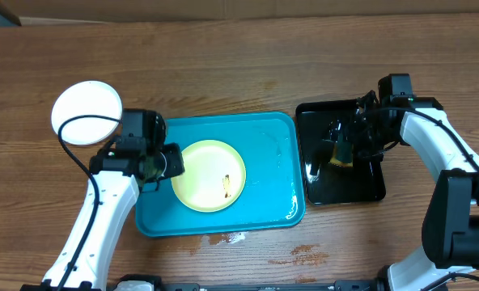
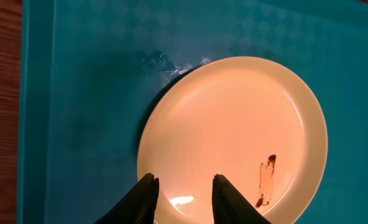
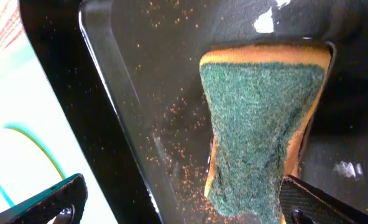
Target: Clean dirty plates on tray and stack at the side
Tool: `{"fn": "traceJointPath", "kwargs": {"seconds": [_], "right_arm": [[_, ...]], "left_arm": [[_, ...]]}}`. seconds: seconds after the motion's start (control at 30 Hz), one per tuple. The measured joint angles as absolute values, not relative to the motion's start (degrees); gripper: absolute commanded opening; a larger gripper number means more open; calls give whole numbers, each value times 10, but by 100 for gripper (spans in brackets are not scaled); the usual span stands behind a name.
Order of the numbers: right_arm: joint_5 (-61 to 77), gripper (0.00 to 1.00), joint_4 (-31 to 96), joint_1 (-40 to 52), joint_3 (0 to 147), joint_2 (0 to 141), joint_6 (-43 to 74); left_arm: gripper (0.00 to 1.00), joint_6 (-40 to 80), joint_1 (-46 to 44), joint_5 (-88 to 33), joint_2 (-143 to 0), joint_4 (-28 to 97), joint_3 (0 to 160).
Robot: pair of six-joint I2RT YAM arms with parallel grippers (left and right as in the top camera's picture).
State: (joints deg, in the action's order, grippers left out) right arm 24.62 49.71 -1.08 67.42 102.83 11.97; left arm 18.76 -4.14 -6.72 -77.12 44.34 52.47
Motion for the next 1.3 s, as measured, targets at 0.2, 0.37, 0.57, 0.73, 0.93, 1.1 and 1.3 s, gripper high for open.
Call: {"fn": "traceJointPath", "kwargs": {"seconds": [0.2, 0.37, 0.57, 0.73, 0.93, 1.1, 1.3], "right_arm": [[246, 100, 497, -11, 674, 1028, 119], [246, 100, 497, -11, 674, 1028, 119], [246, 100, 497, -11, 674, 1028, 120], [246, 100, 497, -11, 674, 1028, 120], [246, 100, 497, -11, 674, 1028, 120], [246, 100, 497, -11, 674, 1028, 120], [246, 100, 497, -11, 674, 1028, 120]], "left_arm": [[34, 182, -41, -51, -791, 449, 505], [31, 180, -41, -47, -870, 431, 483], [22, 178, -41, -56, -936, 392, 482], [17, 182, -41, -100, -942, 338, 484], [18, 212, -41, -156, -952, 290, 483], [18, 217, -42, -174, -956, 264, 482], [18, 217, -51, -179, -957, 237, 482]]}}
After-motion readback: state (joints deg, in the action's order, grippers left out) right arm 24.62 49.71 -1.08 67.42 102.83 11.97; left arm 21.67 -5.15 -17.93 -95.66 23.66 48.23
